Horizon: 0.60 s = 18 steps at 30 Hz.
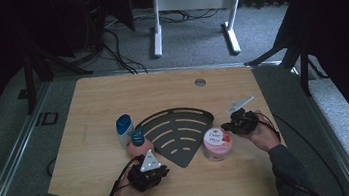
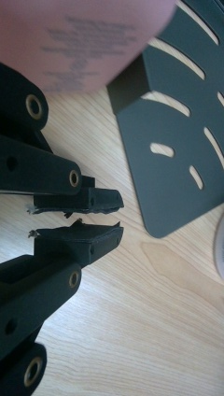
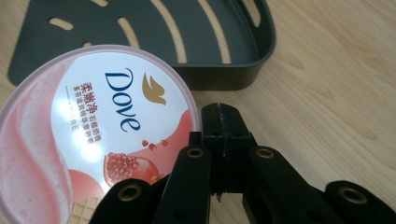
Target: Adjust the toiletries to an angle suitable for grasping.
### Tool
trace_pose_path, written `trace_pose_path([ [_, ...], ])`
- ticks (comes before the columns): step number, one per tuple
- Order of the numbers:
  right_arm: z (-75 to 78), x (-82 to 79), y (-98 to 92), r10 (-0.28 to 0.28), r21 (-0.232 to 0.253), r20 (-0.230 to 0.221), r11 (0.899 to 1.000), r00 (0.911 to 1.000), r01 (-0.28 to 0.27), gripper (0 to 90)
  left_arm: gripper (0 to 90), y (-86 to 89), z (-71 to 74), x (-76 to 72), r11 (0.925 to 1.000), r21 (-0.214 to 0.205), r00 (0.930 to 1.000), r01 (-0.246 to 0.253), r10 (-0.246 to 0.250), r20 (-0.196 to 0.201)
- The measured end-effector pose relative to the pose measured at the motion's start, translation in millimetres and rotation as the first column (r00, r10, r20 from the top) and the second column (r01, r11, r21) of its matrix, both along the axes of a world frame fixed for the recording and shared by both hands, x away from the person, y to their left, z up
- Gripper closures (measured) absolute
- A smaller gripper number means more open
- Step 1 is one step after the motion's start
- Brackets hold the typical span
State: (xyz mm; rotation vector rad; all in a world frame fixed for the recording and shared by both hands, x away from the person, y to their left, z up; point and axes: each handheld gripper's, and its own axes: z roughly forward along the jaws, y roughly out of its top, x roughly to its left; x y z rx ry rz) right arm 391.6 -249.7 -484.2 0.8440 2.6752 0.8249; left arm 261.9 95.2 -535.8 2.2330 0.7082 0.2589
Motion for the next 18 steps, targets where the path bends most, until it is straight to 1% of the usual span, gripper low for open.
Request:
trace_pose_path([
  [4,-0.6,-7.3,3.0,0.023,0.009,-0.003,1.0,0.9997,-0.023,90.0,81.0,-4.4,-0.1,1.3,1.0,-0.004,1.0,0.008,-0.008,0.001],
  [6,-0.6,-7.3,3.0,0.023,0.009,-0.003,1.0,0.9997,-0.023,90.0,81.0,-5.5,-0.1,1.7,0.9999,-0.005,1.0,0.009,-0.009,0.001],
  [7,-1.3,-13.2,5.7,0.032,0.02,-0.002,0.999,0.9995,-0.032,90.0,81.1,-7.8,-0.1,2.7,0.9999,-0.009,0.9999,0.01,-0.01,0.0],
  [12,-1.8,-22.8,11.0,0.051,0.032,-0.015,0.998,0.9986,-0.051,90.0,81.0,-11.2,-0.5,4.1,0.9997,-0.019,0.9998,0.018,-0.018,0.0],
  [15,-2.4,-28.2,14.2,0.06,0.037,-0.01,0.998,0.9982,-0.06,90.0,80.7,-13.5,-0.9,4.2,0.9994,-0.026,0.9997,0.024,-0.024,0.0],
  [18,-3.4,-32.3,15.8,0.062,0.052,-0.009,0.997,0.9981,-0.061,90.0,80.5,-14.7,-1.1,5.0,0.9992,-0.029,0.9996,0.029,-0.029,0.001],
])
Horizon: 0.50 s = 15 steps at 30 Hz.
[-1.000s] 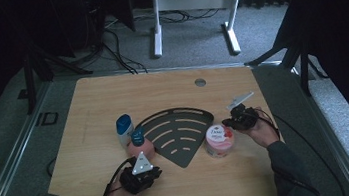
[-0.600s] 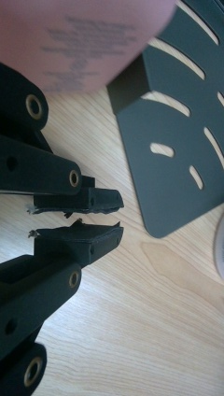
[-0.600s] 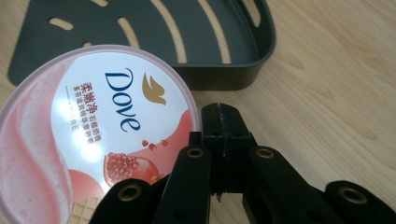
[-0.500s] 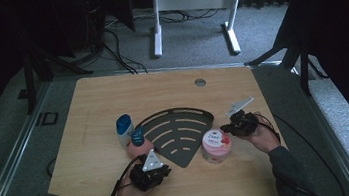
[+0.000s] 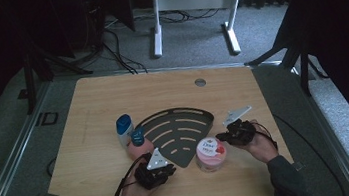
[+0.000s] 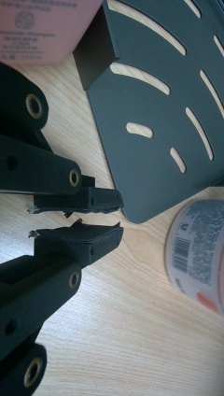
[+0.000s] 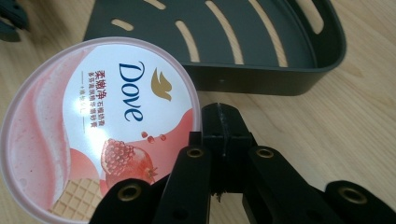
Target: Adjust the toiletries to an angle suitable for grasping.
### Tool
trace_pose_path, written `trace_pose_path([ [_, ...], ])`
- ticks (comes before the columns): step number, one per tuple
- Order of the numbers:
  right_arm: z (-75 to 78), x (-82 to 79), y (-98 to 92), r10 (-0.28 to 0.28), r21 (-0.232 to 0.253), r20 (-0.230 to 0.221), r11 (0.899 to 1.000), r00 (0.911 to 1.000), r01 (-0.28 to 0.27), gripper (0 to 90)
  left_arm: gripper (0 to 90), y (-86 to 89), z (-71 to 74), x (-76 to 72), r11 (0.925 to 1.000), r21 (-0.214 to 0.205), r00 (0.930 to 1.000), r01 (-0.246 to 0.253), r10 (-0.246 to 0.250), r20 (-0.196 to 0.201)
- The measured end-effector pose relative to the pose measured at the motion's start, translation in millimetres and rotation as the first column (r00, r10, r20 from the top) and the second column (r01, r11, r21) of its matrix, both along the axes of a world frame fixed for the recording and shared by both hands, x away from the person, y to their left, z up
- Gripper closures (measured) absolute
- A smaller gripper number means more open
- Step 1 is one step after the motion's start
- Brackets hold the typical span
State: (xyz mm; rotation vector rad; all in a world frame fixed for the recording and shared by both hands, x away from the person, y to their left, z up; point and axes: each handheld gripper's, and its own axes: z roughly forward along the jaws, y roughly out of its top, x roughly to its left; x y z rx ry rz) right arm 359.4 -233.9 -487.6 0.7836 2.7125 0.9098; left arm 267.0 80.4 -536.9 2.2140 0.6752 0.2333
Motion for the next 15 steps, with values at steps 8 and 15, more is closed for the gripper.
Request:
trace_pose_path([
  [8,-2.7,-9.5,2.3,0.017,0.038,-0.002,0.999,0.9999,-0.016,90.0,79.5,-1.4,-0.3,1.3,0.9999,-0.008,0.9999,0.01,-0.01,0.003],
  [15,-4.1,-11.5,1.9,0.015,0.058,-0.003,0.998,0.9999,-0.015,90.0,77.6,-1.8,0.0,1.9,0.9998,-0.016,1.0,0.007,-0.007,0.006],
])
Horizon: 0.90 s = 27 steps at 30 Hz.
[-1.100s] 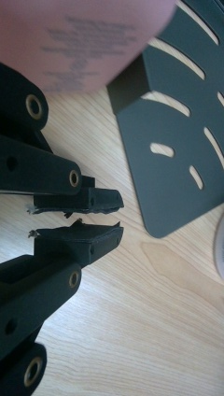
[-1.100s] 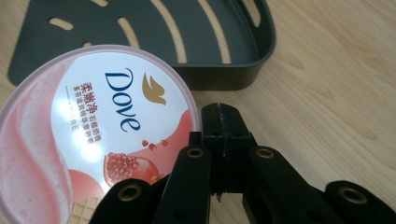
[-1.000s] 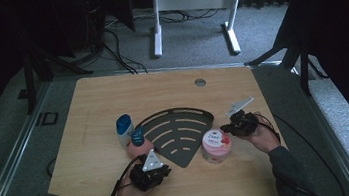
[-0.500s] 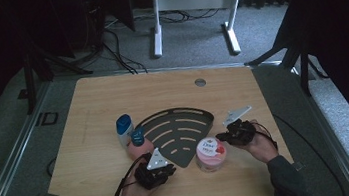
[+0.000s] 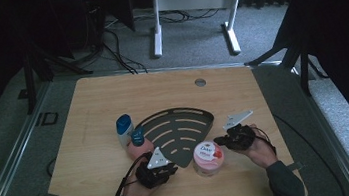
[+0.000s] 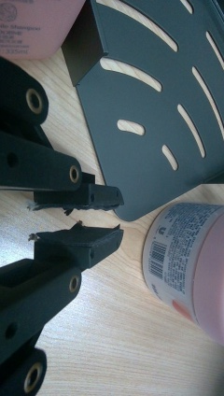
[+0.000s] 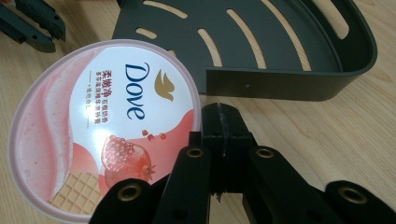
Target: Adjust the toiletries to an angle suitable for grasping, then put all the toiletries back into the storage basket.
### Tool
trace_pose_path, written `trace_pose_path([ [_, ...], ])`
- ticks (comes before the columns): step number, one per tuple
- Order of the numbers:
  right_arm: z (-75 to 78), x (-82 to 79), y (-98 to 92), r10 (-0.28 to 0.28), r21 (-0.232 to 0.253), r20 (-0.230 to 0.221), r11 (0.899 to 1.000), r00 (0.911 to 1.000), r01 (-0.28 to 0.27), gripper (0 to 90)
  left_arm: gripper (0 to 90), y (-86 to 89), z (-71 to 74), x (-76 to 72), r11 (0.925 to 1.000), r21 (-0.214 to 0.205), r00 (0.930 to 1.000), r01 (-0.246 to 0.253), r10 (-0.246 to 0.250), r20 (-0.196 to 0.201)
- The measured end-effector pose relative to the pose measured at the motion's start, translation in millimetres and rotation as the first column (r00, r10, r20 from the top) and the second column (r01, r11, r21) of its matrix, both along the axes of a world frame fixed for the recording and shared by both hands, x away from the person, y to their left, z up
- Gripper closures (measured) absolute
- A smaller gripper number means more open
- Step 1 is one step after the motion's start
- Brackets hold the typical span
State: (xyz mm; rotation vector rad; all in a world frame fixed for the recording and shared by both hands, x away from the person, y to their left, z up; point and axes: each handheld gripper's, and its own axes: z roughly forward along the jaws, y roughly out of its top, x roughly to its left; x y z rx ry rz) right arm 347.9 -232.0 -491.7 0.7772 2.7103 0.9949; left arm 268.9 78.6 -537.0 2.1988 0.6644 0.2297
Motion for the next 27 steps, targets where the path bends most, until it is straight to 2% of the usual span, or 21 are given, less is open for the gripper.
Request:
trace_pose_path([
  [5,-1.6,-1.6,-2.1,-0.008,0.016,0.006,1.0,1.0,0.008,90.0,72.6,-1.4,1.0,1.0,1.0,-0.001,1.0,0.001,-0.001,0.002],
  [10,-5.5,-3.1,-8.6,-0.015,0.072,-0.002,0.997,0.9999,0.015,90.0,66.9,-6.1,1.2,3.9,0.9998,-0.014,0.9999,0.012,-0.012,-0.003],
  [18,-7.2,-7.9,-10.3,-0.019,0.091,0.001,0.996,0.9998,0.019,89.8,62.1,-11.1,-0.6,6.5,0.9994,-0.025,0.9997,0.022,-0.022,-0.007],
  [23,-10.5,-8.3,-16.3,-0.038,0.119,0.002,0.992,0.9993,0.038,84.7,60.1,-10.5,-0.1,6.8,0.9992,-0.032,0.9997,0.025,-0.025,-0.004],
  [27,-18.5,-11.1,-22.4,-0.049,0.105,-0.008,0.993,0.9987,0.05,78.1,58.8,-10.9,-0.7,7.8,0.999,-0.035,0.9995,0.029,-0.029,-0.007],
])
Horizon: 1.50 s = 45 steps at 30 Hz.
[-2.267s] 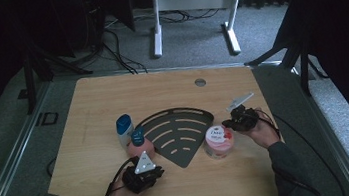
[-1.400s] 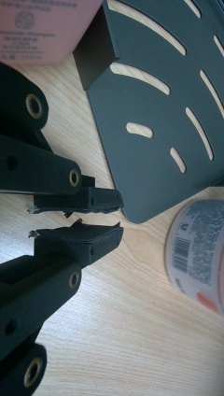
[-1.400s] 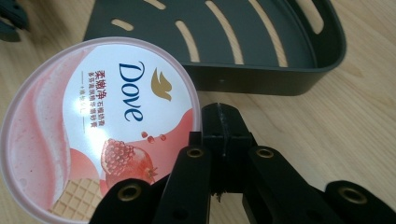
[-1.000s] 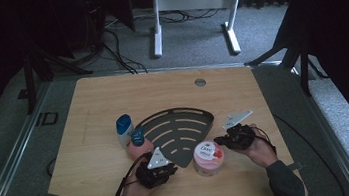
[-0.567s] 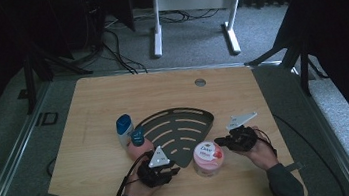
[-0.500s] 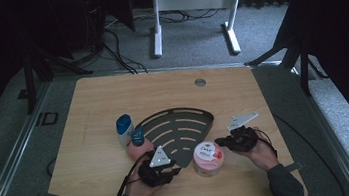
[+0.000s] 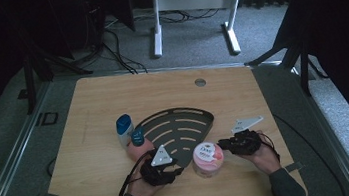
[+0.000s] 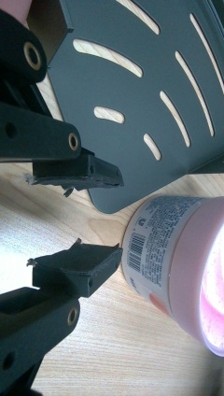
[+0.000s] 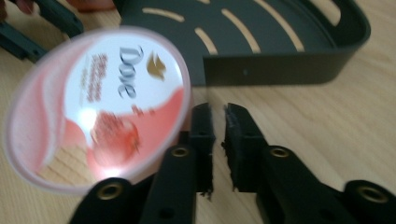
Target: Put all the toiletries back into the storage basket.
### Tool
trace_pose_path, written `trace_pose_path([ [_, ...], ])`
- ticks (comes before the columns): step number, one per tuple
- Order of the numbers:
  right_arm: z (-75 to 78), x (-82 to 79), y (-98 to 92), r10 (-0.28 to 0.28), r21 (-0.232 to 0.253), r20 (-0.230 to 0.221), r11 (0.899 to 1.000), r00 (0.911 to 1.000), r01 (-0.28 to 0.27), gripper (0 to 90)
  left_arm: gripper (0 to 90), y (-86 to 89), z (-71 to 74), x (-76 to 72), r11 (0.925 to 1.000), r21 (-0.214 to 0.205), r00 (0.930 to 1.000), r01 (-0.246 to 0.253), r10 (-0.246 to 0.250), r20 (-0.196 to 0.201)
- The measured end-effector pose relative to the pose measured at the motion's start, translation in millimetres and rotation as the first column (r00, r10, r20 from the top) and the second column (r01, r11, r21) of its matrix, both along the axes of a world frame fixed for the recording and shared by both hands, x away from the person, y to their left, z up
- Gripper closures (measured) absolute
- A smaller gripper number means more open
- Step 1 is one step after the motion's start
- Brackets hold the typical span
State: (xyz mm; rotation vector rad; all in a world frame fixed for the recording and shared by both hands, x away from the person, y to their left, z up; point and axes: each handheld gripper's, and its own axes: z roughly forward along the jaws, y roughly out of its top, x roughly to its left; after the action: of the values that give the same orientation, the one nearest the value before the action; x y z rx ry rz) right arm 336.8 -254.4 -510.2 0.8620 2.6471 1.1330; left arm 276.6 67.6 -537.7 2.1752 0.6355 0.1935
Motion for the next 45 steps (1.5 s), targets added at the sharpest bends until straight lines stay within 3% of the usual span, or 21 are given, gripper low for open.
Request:
trace_pose_path([
  [11,-13.8,-8.8,-20.2,-0.01,0.042,-0.021,0.999,0.9997,0.011,57.7,57.5,-2.1,-1.0,3.7,0.9998,-0.016,0.9999,-0.012,0.012,0.012],
  [23,-20.7,-13.6,-21.8,0.024,0.058,-0.013,0.998,0.9996,-0.023,54.9,51.1,-5.6,-4.1,8.4,0.9993,-0.035,0.9999,-0.014,0.014,0.006],
  [35,-21.2,-23.4,-28.1,0.092,0.089,0.004,0.992,0.9957,-0.092,50.5,43.5,-15.5,-6.7,12.5,0.9955,-0.073,0.9981,0.061,-0.061,-0.006],
  [41,-21.1,-28.6,-27.4,0.137,0.091,0.014,0.986,0.9905,-0.138,47.7,40.7,-22.3,-7.2,13.8,0.9927,-0.085,0.9963,0.086,-0.086,-0.002],
  [45,-21.4,-32.4,-23.4,0.185,0.089,0.026,0.978,0.9824,-0.186,44.9,37.9,-27.3,-7.5,14.2,0.9902,-0.09,0.9942,0.107,-0.107,0.001],
])
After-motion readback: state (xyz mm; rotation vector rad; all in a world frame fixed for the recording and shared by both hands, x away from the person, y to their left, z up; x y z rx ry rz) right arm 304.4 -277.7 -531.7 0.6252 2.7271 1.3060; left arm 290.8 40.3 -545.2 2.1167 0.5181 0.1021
